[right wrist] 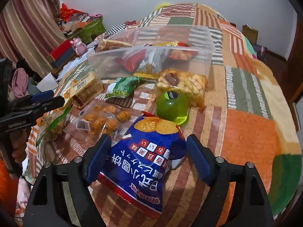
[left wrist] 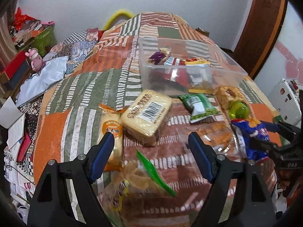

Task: Organize snacks
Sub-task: 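Grasp the blue printed biscuit bag with the right tool while the left tool reaches the beige cracker pack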

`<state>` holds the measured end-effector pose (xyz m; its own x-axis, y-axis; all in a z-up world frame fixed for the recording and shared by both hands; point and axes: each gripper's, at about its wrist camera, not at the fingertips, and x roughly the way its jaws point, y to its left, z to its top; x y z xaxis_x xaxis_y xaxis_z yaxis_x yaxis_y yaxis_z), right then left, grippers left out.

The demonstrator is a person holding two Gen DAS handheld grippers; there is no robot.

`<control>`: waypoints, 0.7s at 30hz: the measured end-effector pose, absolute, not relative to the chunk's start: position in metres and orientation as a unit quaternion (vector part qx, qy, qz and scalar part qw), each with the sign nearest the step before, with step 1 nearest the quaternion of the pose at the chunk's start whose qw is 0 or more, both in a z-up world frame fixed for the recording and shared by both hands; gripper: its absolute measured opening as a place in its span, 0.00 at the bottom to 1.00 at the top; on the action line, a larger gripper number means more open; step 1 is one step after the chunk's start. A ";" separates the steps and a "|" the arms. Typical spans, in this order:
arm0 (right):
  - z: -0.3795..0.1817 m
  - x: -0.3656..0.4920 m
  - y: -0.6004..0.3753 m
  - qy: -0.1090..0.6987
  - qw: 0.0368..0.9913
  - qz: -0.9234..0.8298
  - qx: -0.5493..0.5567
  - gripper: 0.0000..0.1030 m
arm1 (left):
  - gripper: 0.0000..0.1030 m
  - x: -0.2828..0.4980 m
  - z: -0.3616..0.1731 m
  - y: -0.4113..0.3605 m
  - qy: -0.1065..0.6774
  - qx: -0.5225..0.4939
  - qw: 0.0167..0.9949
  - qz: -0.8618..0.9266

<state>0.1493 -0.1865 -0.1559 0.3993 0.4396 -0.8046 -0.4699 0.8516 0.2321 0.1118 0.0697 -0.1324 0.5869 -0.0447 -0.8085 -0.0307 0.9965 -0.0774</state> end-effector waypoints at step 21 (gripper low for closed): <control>-0.165 0.149 -0.185 0.492 0.818 0.297 -0.002 0.61 | 0.70 0.182 -0.170 0.069 0.514 -0.021 0.857 -0.021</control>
<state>0.1494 -0.1852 -0.1647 0.3396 0.4841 -0.8065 -0.4884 0.8235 0.2887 0.1820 0.0685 -0.1702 0.4705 -0.0579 -0.8805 0.0156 0.9982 -0.0573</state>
